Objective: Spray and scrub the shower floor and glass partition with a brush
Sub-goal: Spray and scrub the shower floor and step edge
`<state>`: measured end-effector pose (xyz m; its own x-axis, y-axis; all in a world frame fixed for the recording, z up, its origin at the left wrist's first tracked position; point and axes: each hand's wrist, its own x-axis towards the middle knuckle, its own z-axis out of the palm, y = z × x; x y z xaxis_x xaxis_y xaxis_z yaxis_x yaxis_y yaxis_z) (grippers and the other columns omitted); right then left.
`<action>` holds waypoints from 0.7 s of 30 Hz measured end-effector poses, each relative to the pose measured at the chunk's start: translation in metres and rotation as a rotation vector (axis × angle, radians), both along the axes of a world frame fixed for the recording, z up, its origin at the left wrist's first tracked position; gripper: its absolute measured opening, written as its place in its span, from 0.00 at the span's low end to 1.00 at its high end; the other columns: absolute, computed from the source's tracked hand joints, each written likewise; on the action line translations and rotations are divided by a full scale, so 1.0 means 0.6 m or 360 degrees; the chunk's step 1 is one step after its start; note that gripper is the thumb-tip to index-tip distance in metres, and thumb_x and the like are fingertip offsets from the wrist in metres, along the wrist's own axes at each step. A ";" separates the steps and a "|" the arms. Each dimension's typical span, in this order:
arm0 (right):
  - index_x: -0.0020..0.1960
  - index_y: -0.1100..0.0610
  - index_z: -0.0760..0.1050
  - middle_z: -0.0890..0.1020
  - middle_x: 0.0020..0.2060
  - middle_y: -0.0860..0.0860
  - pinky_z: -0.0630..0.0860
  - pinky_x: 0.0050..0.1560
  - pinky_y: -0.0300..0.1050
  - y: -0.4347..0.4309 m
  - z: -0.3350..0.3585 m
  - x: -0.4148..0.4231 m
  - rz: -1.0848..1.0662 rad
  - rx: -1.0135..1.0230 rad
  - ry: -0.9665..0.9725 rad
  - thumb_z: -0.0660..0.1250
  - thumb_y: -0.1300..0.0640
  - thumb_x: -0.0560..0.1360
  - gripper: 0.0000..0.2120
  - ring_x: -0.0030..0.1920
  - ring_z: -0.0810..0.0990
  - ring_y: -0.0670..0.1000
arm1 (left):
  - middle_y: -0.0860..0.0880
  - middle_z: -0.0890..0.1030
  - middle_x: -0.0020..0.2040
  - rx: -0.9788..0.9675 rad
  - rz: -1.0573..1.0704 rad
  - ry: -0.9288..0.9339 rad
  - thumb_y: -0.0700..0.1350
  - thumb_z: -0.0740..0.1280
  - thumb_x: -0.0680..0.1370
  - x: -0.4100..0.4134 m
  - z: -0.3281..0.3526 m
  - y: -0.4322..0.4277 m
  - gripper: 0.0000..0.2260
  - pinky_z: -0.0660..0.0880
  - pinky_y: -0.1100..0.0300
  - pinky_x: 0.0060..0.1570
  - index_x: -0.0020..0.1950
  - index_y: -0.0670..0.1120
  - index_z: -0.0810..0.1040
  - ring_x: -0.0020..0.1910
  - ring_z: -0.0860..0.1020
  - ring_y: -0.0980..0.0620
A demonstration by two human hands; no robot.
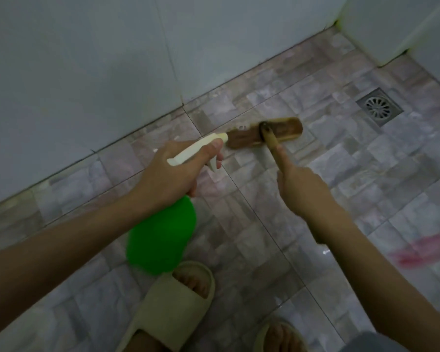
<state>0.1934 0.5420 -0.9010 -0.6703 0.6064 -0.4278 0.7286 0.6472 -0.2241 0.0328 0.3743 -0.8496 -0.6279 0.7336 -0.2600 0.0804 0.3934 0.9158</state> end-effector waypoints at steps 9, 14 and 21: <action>0.72 0.38 0.26 0.70 0.29 0.49 0.67 0.27 0.41 -0.053 0.020 0.151 -0.0106 -0.0062 -0.0147 0.53 0.55 0.83 0.36 0.27 0.70 0.47 | 0.54 0.86 0.37 -0.0092 -0.0180 0.0044 0.56 0.64 0.82 0.057 0.004 0.021 0.17 0.74 0.61 0.27 0.44 0.47 0.86 0.19 0.72 0.55; 0.72 0.39 0.26 0.67 0.30 0.47 0.71 0.34 0.43 -0.088 0.055 0.244 -0.0141 -0.0144 -0.0252 0.50 0.51 0.83 0.33 0.28 0.69 0.45 | 0.55 0.87 0.40 -0.0135 -0.0295 0.0028 0.59 0.64 0.81 0.078 -0.006 0.040 0.18 0.71 0.65 0.26 0.47 0.48 0.86 0.19 0.72 0.54; 0.68 0.33 0.22 0.71 0.28 0.50 0.68 0.25 0.41 -0.065 0.037 0.245 -0.0414 -0.0037 -0.0067 0.52 0.55 0.83 0.38 0.25 0.71 0.48 | 0.48 0.86 0.38 -0.0186 -0.0498 0.0043 0.67 0.63 0.77 0.107 -0.020 0.067 0.23 0.71 0.66 0.25 0.44 0.50 0.85 0.20 0.73 0.54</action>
